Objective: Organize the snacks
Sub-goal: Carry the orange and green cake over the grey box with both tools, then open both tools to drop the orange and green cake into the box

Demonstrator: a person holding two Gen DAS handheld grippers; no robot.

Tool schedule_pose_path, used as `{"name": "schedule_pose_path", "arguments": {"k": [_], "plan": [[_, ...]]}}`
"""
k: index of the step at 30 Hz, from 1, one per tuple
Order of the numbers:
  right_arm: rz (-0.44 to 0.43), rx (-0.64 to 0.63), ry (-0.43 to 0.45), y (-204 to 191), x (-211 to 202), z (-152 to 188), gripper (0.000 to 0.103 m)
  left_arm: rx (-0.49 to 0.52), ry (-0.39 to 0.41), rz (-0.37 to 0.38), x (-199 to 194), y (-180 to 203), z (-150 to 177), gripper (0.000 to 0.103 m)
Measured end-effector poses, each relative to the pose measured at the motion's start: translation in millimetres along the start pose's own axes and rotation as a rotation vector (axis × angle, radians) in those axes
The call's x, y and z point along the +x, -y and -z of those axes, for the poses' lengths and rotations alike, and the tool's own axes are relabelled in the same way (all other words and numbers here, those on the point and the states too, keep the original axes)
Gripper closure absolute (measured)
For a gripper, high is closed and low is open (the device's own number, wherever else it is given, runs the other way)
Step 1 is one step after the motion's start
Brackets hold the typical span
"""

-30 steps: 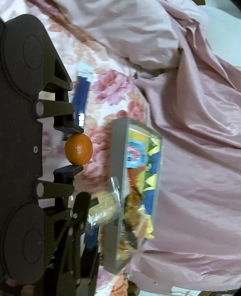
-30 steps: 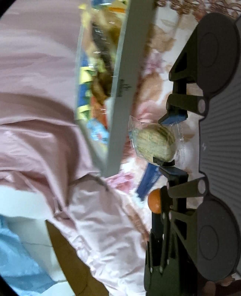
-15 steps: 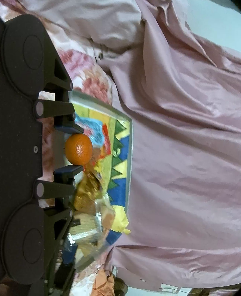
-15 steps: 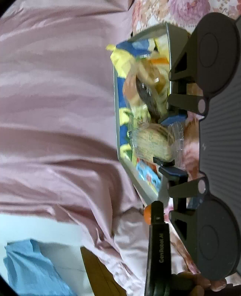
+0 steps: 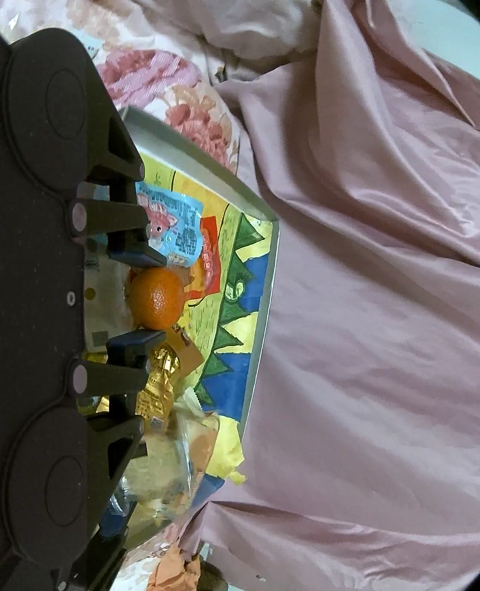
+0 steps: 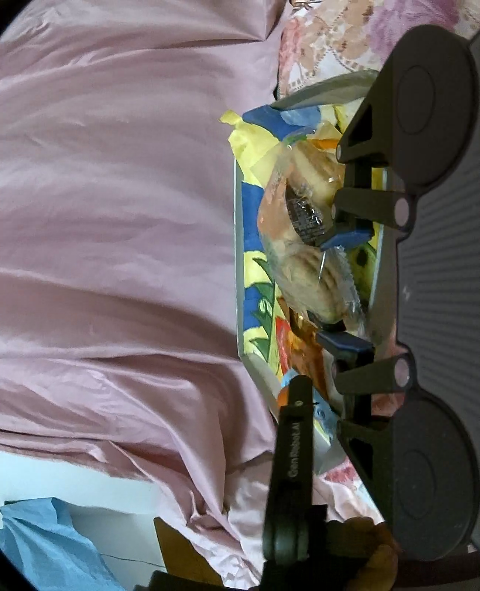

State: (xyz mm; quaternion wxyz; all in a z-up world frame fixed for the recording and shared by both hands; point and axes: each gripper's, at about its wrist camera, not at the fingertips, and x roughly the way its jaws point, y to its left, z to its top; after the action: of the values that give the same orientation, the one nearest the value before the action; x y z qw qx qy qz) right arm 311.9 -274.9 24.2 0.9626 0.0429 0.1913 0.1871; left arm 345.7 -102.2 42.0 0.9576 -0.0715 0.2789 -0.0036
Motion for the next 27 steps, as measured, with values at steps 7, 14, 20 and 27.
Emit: {"name": "schedule_pose_path", "arguments": {"k": [7,14,20,27], "plan": [[0.043,0.074,-0.014,24.0,18.7,-1.9,0.052,0.001,-0.003,-0.010,15.9,3.4,1.2,0.065],[0.047,0.072,-0.014,23.3,21.8,-2.6,0.049,-0.026,-0.010,-0.013,14.7,1.4,0.4,0.059],[0.062,0.047,-0.003,19.7,19.5,-3.4,0.043,-0.057,0.003,-0.016,5.3,-1.5,-2.2,0.036],[0.064,0.042,0.001,19.4,16.0,-2.3,0.028,-0.065,0.047,-0.026,-14.9,-4.3,-5.4,0.010]]}}
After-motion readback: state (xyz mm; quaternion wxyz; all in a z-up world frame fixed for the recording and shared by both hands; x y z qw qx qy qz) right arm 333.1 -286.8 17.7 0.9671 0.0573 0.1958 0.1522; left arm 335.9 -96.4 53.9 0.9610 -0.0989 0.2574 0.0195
